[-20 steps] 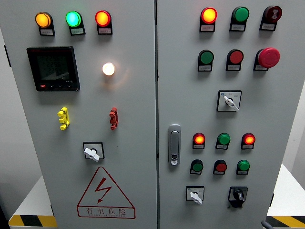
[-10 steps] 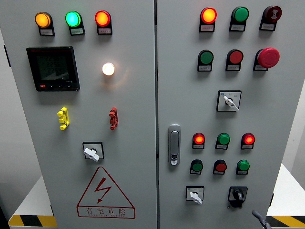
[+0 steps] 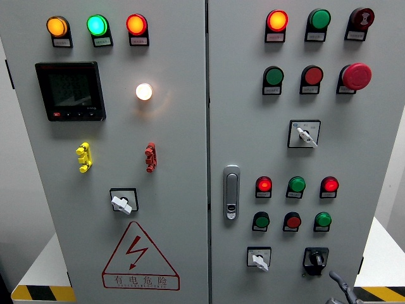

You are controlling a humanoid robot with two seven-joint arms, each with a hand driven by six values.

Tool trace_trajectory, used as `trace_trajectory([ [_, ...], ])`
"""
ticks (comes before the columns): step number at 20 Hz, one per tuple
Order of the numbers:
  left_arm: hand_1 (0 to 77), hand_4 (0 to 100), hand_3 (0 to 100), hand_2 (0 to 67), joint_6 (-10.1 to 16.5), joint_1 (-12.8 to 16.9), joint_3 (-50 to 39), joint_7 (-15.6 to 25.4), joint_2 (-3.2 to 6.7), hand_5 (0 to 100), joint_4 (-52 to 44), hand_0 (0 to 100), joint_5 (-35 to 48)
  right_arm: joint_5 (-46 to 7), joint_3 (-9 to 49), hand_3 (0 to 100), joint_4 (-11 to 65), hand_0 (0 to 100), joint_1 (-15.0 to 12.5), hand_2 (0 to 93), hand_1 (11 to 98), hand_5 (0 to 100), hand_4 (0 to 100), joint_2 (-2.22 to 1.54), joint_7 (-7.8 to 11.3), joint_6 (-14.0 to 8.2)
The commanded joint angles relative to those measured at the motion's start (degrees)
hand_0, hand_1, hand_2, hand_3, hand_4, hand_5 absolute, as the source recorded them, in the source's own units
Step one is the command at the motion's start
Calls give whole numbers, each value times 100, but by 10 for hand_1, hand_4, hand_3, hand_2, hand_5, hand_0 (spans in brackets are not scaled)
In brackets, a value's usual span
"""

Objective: Trip black knob to open circuit
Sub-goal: 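Raise the right hand toward the black rotary knob at the door's bottom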

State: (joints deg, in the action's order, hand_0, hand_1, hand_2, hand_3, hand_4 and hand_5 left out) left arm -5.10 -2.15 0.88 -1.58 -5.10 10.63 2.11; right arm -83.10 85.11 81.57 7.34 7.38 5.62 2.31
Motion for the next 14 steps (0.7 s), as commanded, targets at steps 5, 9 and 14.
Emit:
trace_trajectory([
  [5,0,98,262,195,0,4,0,0,0,86,0,0,0,399,14,836,-141,1000,153,0,869,1000,898,0,-9,-2],
  [9,0,98,262,194,0,4,0,0,0,86,0,0,0,514,23,836,-159,1000,198,0,869,1000,902,0,-79,-37],
  [14,0,98,262,194,0,4,0,0,0,86,0,0,0,910,23,836,-132,1000,198,0,861,1000,906,0,-193,-46],
])
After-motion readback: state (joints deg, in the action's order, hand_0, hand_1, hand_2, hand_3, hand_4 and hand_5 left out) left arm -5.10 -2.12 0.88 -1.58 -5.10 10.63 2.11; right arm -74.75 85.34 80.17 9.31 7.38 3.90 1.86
